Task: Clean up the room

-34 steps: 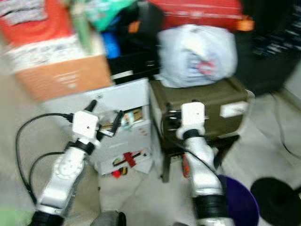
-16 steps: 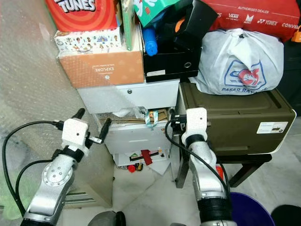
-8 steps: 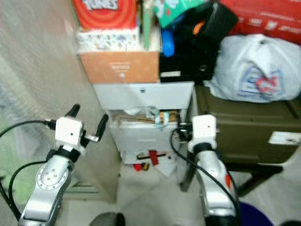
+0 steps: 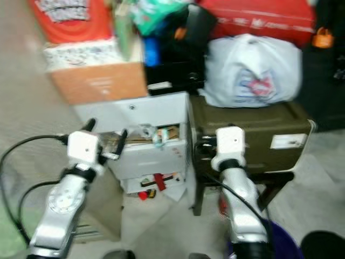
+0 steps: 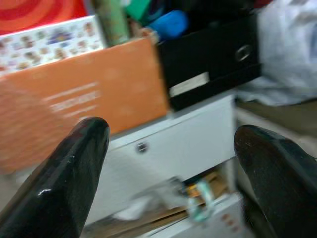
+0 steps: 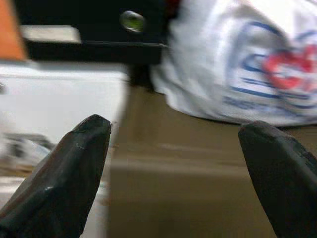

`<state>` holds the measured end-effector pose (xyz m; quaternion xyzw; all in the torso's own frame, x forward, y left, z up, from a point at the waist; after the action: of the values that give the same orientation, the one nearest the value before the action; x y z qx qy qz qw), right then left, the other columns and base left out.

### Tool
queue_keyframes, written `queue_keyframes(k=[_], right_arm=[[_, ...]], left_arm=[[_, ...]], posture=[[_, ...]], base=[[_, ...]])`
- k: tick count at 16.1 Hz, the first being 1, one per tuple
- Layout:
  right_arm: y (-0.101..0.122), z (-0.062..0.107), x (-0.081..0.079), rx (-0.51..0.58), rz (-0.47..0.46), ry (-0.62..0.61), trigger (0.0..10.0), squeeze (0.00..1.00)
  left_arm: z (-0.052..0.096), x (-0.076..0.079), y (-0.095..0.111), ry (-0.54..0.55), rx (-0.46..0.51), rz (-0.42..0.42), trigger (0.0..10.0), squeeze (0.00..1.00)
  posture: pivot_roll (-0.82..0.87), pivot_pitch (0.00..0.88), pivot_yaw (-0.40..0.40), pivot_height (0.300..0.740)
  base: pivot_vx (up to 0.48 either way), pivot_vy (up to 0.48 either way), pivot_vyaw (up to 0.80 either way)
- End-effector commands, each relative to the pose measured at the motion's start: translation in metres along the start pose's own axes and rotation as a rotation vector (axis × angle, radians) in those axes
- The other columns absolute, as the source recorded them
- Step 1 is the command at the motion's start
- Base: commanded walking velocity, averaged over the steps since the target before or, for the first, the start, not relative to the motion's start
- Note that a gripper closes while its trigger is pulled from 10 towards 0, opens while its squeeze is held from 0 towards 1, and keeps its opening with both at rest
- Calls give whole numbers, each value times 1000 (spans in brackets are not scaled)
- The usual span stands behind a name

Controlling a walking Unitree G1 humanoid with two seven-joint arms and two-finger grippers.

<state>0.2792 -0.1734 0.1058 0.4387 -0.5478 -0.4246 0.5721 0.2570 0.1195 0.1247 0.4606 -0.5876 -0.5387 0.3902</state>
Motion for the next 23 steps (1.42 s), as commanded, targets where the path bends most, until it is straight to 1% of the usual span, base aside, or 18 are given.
queue_keyframes(k=[1,2,4,13,16,23], right_arm=[[10,-4,-8,33,-20,21,10000,0],[10,-4,-8,32,-20,21,10000,0],[10,-4,-8,30,-21,21,10000,0],[14,-8,-10,42,-26,23,10000,0],[13,-8,-11,43,-24,24,10000,0],[13,-10,-13,44,-24,35,10000,0]], left_arm=[[2,-10,1,29,-4,-27,10000,0],[2,-10,1,27,-3,-26,10000,0],[1,-10,1,32,-1,-2,10000,0],[4,-14,-3,49,-17,-9,10000,0],[8,-15,-5,52,-26,-13,10000,0],[7,-14,-5,54,-25,-15,10000,0]], posture=[[-68,9,44,740],[-68,9,44,740],[-70,10,44,740],[-64,11,41,740],[-61,4,40,740],[-62,5,37,740]], base=[[0,-345,0],[0,-341,0],[0,0,0],[0,0,0],[0,0,800],[0,0,800]])
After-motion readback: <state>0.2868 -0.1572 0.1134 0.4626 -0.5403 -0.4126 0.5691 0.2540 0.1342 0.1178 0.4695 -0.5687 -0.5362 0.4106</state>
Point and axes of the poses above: a point about 5 cm out from each wrist's last joint towards the gripper, its own z axis pointing back from the gripper into the wrist, its own y axis along the axis of the wrist's last joint, x = y × z, the point moved 1 cm from there along -z, pointing out of the wrist towards the gripper, and after that the axes turned 7 degrees about z, right-handed, at the moved point
